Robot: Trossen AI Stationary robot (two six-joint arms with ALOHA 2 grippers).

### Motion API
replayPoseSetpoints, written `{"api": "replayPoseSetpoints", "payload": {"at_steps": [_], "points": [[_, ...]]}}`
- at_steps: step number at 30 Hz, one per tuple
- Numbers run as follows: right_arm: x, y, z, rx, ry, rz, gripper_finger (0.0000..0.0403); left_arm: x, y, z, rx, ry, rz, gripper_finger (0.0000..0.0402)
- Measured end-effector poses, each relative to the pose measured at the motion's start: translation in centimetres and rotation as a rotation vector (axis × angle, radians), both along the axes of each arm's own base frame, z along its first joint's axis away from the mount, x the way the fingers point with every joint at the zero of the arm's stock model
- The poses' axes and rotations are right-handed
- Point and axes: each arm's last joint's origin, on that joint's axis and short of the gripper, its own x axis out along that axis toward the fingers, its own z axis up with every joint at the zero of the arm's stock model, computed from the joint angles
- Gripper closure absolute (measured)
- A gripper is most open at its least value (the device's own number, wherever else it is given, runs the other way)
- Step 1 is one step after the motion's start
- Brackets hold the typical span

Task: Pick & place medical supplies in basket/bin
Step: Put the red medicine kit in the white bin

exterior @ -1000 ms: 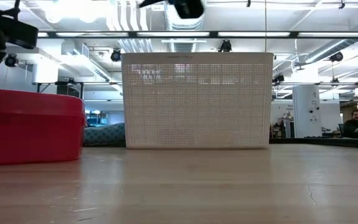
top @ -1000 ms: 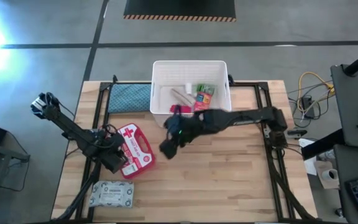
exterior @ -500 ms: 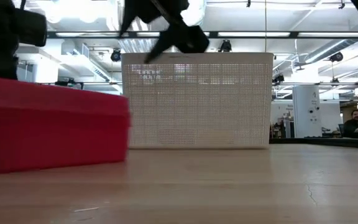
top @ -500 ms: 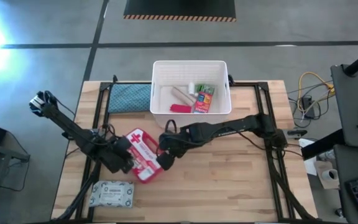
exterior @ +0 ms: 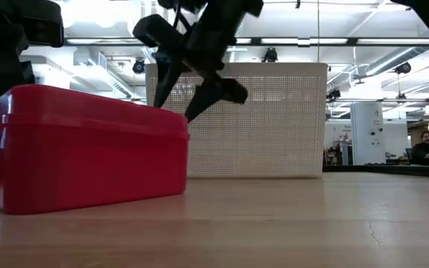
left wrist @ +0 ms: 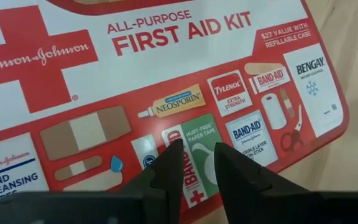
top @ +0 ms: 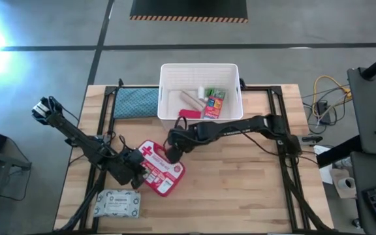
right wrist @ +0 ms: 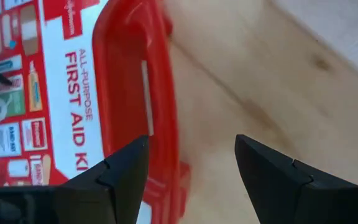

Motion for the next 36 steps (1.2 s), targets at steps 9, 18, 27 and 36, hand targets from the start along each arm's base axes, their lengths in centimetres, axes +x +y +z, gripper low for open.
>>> {"api": "replayPoseSetpoints", "payload": {"at_steps": [9,18,27,36], "points": [[-0.4,1.8,-3.0,0.089,0.0,0.039,0.0177,0.0,0.1,-0.3,0.027,-0.028,0.03,0.0327],[-0.8,3.5,-4.9,0.16,-0.021,-0.042,0.0177,0.1,0.4,-0.4,0.083,-0.064,0.073,0.0327],[-2.1,5.7,-6.6,0.152,0.032,-0.135,0.0179,0.4,0.3,-0.3,0.068,-0.09,0.082,0.0327],[-2.3,5.6,-6.8,0.096,0.038,-0.156,0.0279,1.1,-0.1,1.9,0.1,-0.151,0.024,0.0327]]}}
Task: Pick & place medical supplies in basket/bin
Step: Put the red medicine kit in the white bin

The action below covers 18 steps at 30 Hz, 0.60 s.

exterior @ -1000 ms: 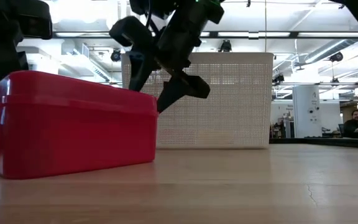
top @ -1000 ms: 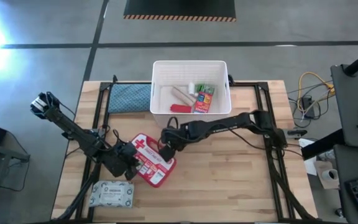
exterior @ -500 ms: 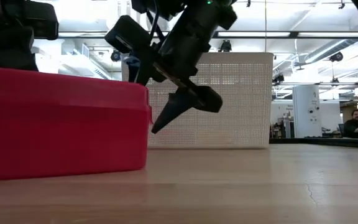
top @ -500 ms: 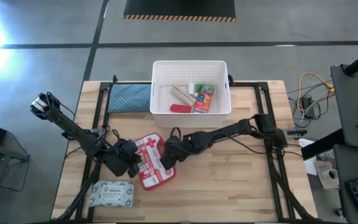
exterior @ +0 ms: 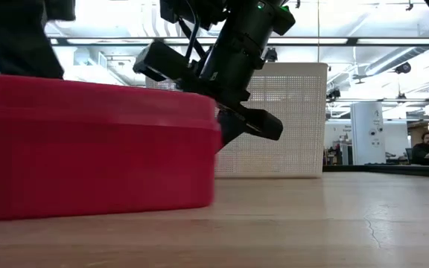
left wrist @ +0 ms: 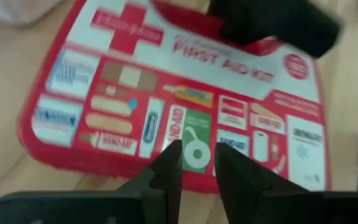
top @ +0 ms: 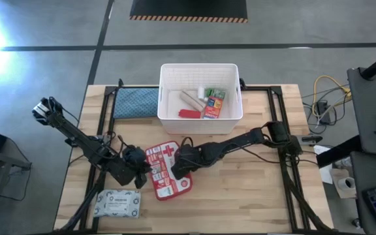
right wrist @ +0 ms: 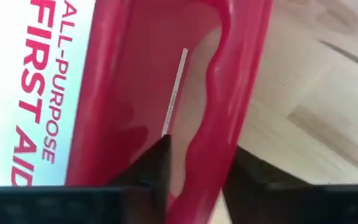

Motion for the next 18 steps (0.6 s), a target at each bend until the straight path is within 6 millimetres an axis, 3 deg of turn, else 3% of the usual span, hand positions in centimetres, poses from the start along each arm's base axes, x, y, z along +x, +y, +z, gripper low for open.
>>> {"api": "replayPoseSetpoints", "payload": {"at_steps": [5,10,18], "points": [[-0.5,0.5,0.7,-0.045,0.011,0.056,0.0366,0.0,0.1,2.2,0.089,-0.001,0.003,0.0327],[-1.8,1.7,3.2,-0.068,-0.007,0.096,0.0365,-0.7,0.9,4.6,0.22,0.066,0.041,0.0327],[-5.8,1.3,13.4,-0.185,-0.242,0.032,0.0365,-2.6,2.5,9.7,0.331,0.139,0.119,0.0327]]}}
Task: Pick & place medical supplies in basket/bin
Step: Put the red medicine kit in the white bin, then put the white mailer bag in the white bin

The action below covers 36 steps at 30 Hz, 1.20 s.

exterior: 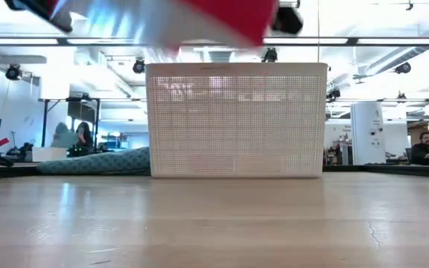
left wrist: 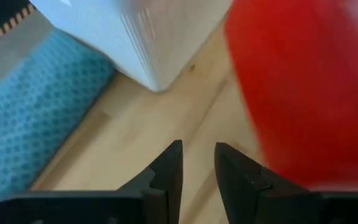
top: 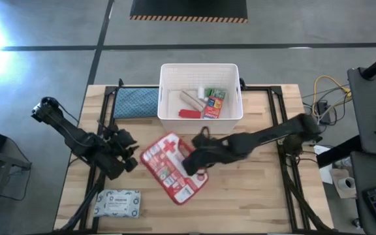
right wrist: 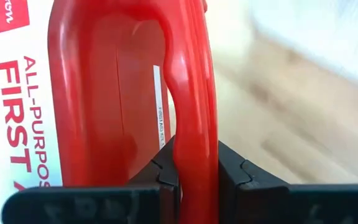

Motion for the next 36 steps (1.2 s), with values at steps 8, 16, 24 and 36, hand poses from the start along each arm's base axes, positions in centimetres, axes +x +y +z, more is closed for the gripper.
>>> {"api": "replayPoseSetpoints", "payload": {"at_steps": [8,16,24,36], "points": [[-5.7,-5.5,9.5,-0.271,-0.31,-0.374,0.0365,-0.2,0.1,2.2,0.01,-0.034,-0.04,0.0327],[-8.6,-17.7,11.2,-0.224,-0.252,-0.539,0.0365,0.2,-0.1,1.6,0.003,-0.039,-0.04,0.0327],[-6.3,-26.2,3.2,-0.079,0.094,-0.52,0.0343,0.3,-0.3,0.2,-0.077,-0.023,0.016,0.0327],[-2.2,-24.6,0.6,-0.226,0.168,-0.187,0.0136,-1.4,-1.7,-5.4,-0.31,0.407,-0.16,0.0274]]}}
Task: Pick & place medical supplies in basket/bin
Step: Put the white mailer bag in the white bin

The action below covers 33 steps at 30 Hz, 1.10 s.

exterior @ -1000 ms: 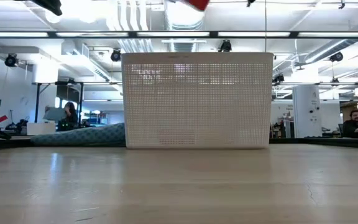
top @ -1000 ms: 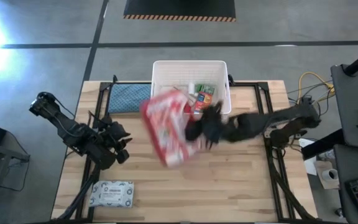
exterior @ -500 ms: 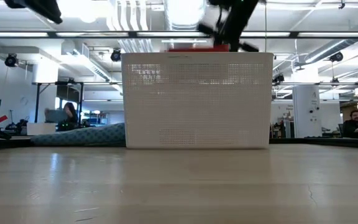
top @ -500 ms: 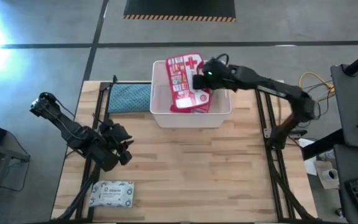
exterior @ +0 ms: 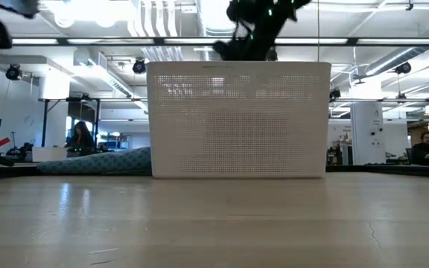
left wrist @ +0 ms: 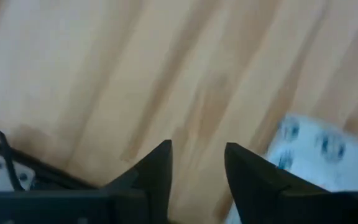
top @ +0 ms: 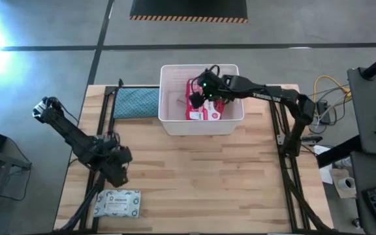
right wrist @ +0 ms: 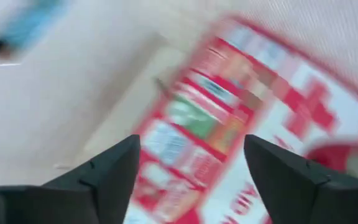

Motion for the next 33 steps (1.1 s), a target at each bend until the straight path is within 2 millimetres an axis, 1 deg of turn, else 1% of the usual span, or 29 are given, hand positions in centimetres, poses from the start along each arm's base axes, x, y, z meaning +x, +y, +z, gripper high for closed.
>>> {"api": "replayPoseSetpoints", "payload": {"at_steps": [2,4,7,9,13,15,17,19,23,26,29,33], "points": [[0.4,1.3,1.5,-0.099,-0.002,0.066,0.0117,-0.5,-0.5,-0.7,-0.02,0.046,-0.062,0.0257],[0.4,2.7,3.6,-0.215,0.005,0.144,0.0103,-1.0,-1.0,-1.2,-0.022,0.06,-0.127,0.0241],[0.3,5.1,7.0,-0.391,0.011,0.258,0.0091,-1.4,-2.0,-1.6,-0.035,0.031,-0.246,0.0222],[0.2,6.8,8.8,-0.481,0.02,0.307,0.0088,-1.6,-2.7,-2.0,-0.066,0.017,-0.312,0.0215],[0.0,10.0,11.8,-0.576,-0.002,0.375,0.0093,-1.7,-3.9,-3.2,-0.174,-0.001,-0.388,0.0212],[-0.3,11.1,13.3,-0.601,-0.033,0.38,0.0098,-1.7,-4.4,-4.0,-0.267,0.008,-0.42,0.0212],[-0.7,11.9,14.3,-0.617,-0.043,0.379,0.0102,-1.7,-5.1,-4.7,-0.371,0.003,-0.457,0.0212],[-0.9,12.5,14.7,-0.611,-0.052,0.387,0.0106,-1.6,-5.7,-5.2,-0.452,-0.029,-0.484,0.0212],[-1.1,13.1,14.3,-0.573,-0.03,0.395,0.0111,-1.6,-6.3,-6.3,-0.519,-0.087,-0.507,0.0212],[-1.2,13.0,13.5,-0.543,0.006,0.386,0.011,-1.8,-6.0,-7.5,-0.514,-0.083,-0.506,0.0212],[-1.2,13.0,12.6,-0.519,0.035,0.379,0.0108,-2.2,-5.6,-9.2,-0.507,-0.079,-0.505,0.0212],[-1.0,13.1,12.0,-0.499,0.042,0.369,0.0111,-2.4,-4.9,-11.4,-0.5,-0.134,-0.508,0.0212]]}}
